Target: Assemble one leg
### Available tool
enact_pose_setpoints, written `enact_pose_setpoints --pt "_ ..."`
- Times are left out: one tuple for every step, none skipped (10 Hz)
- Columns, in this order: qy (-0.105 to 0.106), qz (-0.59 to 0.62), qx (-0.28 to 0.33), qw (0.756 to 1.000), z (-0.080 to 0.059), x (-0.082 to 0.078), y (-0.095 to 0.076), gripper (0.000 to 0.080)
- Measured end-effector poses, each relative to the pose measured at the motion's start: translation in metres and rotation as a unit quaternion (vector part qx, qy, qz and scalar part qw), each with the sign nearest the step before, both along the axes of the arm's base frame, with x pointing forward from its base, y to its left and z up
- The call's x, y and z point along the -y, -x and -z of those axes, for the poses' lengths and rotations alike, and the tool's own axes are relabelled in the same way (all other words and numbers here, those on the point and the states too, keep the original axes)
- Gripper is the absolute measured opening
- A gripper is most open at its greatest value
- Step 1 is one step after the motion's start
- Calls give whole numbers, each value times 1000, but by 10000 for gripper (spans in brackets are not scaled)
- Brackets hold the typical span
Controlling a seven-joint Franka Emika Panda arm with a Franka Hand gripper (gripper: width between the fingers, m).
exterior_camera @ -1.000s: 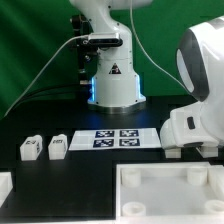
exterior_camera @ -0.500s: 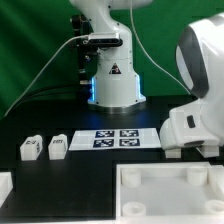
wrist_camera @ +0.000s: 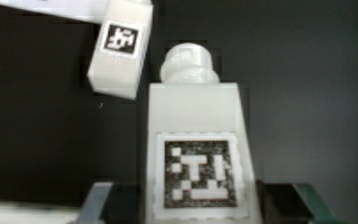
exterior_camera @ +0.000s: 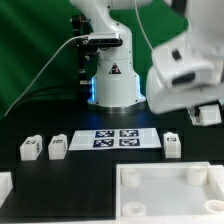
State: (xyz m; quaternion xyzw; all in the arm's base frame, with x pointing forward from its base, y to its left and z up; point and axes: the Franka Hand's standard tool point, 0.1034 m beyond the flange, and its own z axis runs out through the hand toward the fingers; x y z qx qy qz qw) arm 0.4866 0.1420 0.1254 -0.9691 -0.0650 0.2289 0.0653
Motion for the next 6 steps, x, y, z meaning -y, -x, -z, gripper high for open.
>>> enact_pose_setpoints --pt "0 5 36 999 7 0 0 292" --pt "-3 13 91 996 11 1 -8 292" --pt "-8 6 144 989 9 5 -15 294" --pt "-16 -6 178 984 8 15 -35 294" --pt "-23 -20 222 975 -3 26 -64 294" --pt "-28 -34 260 965 -20 36 -90 294"
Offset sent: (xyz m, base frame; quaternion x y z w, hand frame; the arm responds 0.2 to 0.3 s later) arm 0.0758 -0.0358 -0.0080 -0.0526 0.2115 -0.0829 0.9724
